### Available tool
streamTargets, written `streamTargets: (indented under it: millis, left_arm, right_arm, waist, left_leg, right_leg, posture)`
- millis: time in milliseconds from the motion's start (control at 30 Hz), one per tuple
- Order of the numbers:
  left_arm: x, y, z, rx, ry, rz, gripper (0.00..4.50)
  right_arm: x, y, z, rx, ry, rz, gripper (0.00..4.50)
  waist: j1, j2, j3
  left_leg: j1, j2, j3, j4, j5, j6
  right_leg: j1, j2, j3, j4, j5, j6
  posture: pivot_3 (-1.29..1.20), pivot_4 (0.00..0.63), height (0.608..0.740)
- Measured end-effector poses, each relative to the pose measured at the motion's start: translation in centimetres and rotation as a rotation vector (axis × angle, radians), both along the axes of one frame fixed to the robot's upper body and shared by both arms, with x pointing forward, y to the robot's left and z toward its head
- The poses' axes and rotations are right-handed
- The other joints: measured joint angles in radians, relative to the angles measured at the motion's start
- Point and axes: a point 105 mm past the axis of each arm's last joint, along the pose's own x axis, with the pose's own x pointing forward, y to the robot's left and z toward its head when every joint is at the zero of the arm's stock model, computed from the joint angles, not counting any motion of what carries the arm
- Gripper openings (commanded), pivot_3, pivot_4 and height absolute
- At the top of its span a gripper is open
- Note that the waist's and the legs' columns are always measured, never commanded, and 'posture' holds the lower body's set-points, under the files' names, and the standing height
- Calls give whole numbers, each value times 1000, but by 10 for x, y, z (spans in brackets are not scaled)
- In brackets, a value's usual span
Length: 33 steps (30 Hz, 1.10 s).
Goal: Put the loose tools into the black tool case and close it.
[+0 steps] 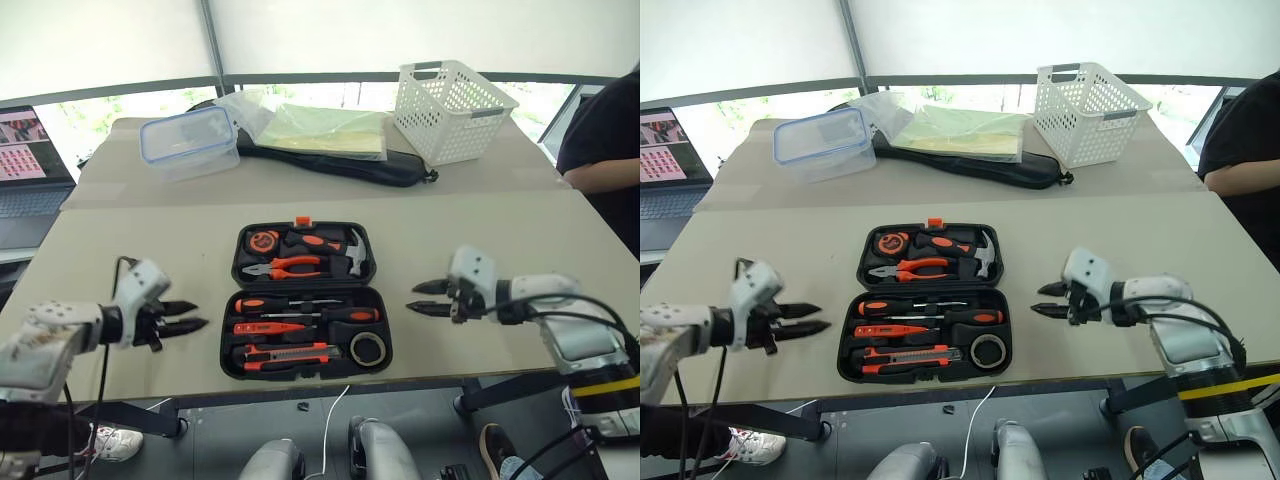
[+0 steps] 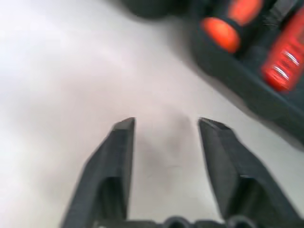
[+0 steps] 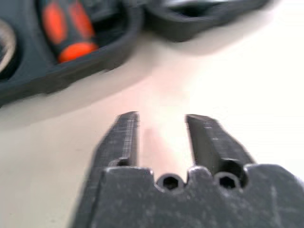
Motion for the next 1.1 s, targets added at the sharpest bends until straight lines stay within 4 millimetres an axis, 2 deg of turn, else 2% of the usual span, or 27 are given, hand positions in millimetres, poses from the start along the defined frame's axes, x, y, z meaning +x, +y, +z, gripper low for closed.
streamTargets:
  millis: [100, 133, 200, 367, 500, 633, 733, 933, 967, 1100]
  left_arm:
    - [34, -13, 37, -172, 0, 109, 4490]
    - [39, -18, 39, -207, 31, 129, 4500]
    - [46, -27, 32, -250, 104, 165, 4500]
    - [52, -45, 0, -294, 293, 224, 4500]
    - [58, -58, -3, -281, 296, 208, 4500]
    - [65, -63, -10, -289, 289, 231, 3458]
    - [67, -60, -11, -298, 282, 249, 2307]
    - [71, -53, -2, -329, 243, 279, 229]
    - [71, -51, -1, -335, 240, 284, 0]
    - [70, -49, -1, -341, 242, 294, 0]
  right_arm:
    - [23, 19, 31, 194, 52, -99, 4203]
    - [27, 23, 35, 228, 78, -125, 4494]
    - [34, 30, 34, 261, 126, -169, 4494]
    - [45, 49, 10, 307, 302, -264, 4494]
    - [54, 56, 7, 314, 331, -307, 4494]
    - [64, 61, 3, 311, 339, -335, 3520]
    - [68, 59, -4, 298, 348, -356, 2426]
    - [74, 67, 3, 292, 306, -332, 375]
    - [74, 67, 3, 290, 307, -334, 82]
    - [74, 68, 3, 293, 302, -331, 37]
  waist:
    - [0, 0, 0]
    - [0, 0, -1]
    - [-2, 0, -2]
    - [-17, 0, -2]
    - [-21, 0, -2]
    - [-19, 0, -2]
    - [-19, 0, -2]
    - [-14, 0, -3]
    - [-15, 0, -4]
    - [-17, 0, -4]
  left_leg:
    - [0, 0, -1, 4, 0, 0]
    - [1, 0, -1, 4, 0, 0]
    - [0, 1, -1, 3, 0, 0]
    - [-4, -1, -1, 4, 0, 0]
    - [-4, -1, -1, 5, 0, -1]
    - [-2, -2, -1, 6, 1, -2]
    - [-2, -1, -1, 6, 1, -2]
    - [-1, -2, -3, 7, 1, -2]
    - [0, -2, -3, 7, 1, -2]
    - [0, -1, -3, 7, 1, -2]
  right_leg:
    - [1, 0, 1, 1, 1, -1]
    - [2, -1, 1, 2, 1, -1]
    - [1, 0, 0, 3, 1, 0]
    - [-5, 0, 0, 3, 2, 0]
    - [-5, 0, -1, 3, 2, 0]
    - [-2, 0, 1, 3, 2, 0]
    - [-2, 0, 1, 3, 2, 0]
    - [0, 0, 0, 4, 2, 0]
    - [1, 0, 0, 3, 2, 0]
    - [1, 0, 0, 3, 2, 0]
  posture:
    - [0, 150, 740]
    - [0, 150, 740]
    - [0, 150, 740]
    - [0, 150, 740]
    - [0, 150, 740]
    - [0, 150, 740]
    - [0, 150, 740]
    - [0, 150, 740]
    - [0, 150, 740]
    - [0, 150, 740]
